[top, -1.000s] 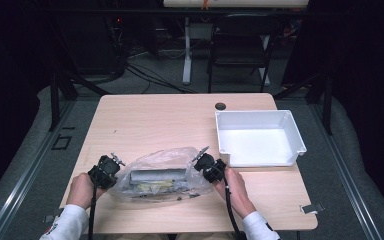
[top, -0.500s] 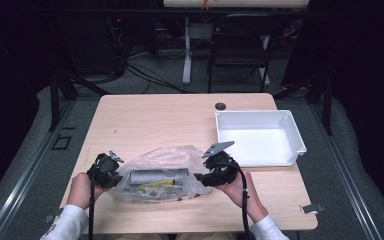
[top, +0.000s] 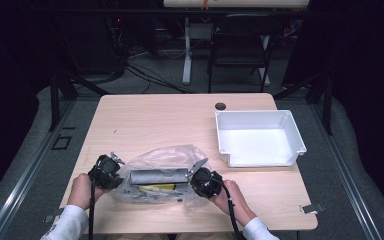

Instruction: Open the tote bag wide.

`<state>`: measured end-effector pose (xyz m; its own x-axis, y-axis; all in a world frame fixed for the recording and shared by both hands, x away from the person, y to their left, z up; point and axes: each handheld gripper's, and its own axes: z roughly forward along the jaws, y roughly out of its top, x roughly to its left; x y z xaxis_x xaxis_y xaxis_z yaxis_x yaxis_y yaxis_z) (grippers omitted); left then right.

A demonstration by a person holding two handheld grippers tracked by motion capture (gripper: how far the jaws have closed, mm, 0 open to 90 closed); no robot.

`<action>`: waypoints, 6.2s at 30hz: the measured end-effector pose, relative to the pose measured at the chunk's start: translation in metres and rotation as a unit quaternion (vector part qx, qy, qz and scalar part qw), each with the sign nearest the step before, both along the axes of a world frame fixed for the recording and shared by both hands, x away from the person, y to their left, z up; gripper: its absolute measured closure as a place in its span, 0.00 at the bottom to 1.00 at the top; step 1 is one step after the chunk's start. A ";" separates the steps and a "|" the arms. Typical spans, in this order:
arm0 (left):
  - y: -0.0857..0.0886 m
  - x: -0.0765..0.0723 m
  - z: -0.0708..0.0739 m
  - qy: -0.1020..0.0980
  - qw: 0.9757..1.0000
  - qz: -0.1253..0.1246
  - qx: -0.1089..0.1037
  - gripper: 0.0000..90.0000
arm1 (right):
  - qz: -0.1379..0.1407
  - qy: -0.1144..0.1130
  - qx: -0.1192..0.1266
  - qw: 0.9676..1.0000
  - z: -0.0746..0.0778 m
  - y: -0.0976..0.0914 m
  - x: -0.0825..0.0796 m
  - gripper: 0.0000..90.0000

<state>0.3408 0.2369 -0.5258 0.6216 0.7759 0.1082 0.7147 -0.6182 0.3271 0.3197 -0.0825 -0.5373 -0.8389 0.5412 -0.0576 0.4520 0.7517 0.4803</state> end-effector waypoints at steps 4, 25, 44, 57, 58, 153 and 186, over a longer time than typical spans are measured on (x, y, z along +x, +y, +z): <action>-0.001 -0.001 -0.003 0.007 1.000 -0.002 0.005 0.87 | -0.004 0.006 -0.016 1.000 -0.004 -0.004 -0.003 1.00; -0.007 0.002 -0.004 0.014 1.000 -0.016 -0.009 0.66 | 0.000 -0.022 0.013 1.000 -0.005 0.016 0.001 0.65; -0.009 0.000 -0.005 0.026 0.999 -0.024 -0.001 0.76 | 0.057 0.073 -0.017 0.996 -0.011 0.001 -0.015 1.00; -0.009 -0.003 0.010 0.015 0.999 -0.026 -0.022 0.59 | 0.061 0.083 0.109 0.989 0.036 -0.024 -0.007 0.60; -0.009 -0.003 0.011 0.013 0.999 -0.025 -0.021 0.57 | 0.056 0.077 0.120 0.988 0.040 -0.027 -0.006 0.58; -0.012 0.003 0.002 -0.005 1.000 -0.016 -0.003 0.46 | -0.112 0.020 -0.039 0.993 0.000 -0.059 -0.001 0.88; 0.007 -0.011 0.061 -0.112 0.985 0.004 -0.135 0.16 | -0.026 -0.017 0.073 0.997 0.051 -0.019 -0.011 0.77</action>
